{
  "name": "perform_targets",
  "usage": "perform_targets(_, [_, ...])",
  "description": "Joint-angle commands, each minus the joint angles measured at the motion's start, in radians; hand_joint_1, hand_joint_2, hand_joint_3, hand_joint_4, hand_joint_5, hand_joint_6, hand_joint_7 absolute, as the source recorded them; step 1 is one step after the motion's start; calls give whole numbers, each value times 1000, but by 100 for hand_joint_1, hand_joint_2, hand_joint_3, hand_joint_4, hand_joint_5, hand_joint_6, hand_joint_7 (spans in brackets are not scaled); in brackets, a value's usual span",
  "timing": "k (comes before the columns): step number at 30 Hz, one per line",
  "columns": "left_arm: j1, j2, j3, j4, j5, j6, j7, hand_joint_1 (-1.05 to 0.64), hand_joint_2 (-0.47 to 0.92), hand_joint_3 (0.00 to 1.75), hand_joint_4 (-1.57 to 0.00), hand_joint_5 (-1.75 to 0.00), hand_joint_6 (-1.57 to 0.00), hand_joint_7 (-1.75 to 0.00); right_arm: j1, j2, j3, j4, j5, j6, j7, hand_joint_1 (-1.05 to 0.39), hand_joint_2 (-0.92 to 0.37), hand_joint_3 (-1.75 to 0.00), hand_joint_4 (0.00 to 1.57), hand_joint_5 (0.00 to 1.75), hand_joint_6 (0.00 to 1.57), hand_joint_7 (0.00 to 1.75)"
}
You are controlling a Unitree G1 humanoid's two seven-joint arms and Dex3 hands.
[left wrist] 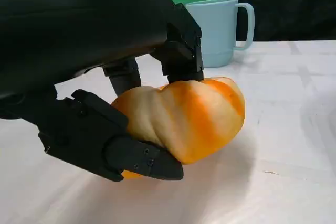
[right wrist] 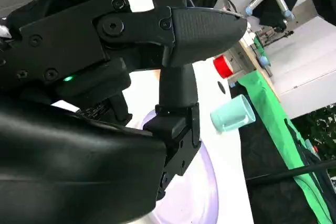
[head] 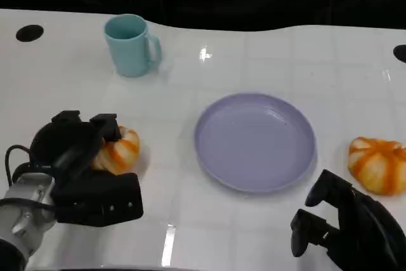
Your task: Grasp the bread from the table and place it into the plate.
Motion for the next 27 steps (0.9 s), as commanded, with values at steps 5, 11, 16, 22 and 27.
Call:
perform_targets(5, [-112,-100,44,-280,-73,53,-89,-15,63,78,-86,-175,-61,-175,4,-8,-1,8,-9,-7,-2,-56,-92,-48,76,175,51,175])
perform_targets(11, [-104,-116,44,-328,-70,89,-118,-14,60,80,-86,-175,-60,-175,4,-2,-6,5,8,2,2,-55,-92,-48,75,175,49,175])
perform_targets(16, [-97,-119,45,-345,-72,91,-129,-10,55,94,-87,-175,-62,-175,6,-4,-6,6,4,-2,4,-56,-92,-48,75,175,48,175])
perform_targets(22, [-104,-128,41,-327,-91,59,-136,-14,59,95,-85,-175,-60,-175,4,-3,-10,8,18,12,1,-56,-92,-47,76,175,48,175])
perform_targets(27, [-119,-155,26,-288,-97,28,-141,-17,58,89,-76,-175,-58,-175,6,-3,-8,9,11,1,4,-55,-92,-47,75,175,48,175])
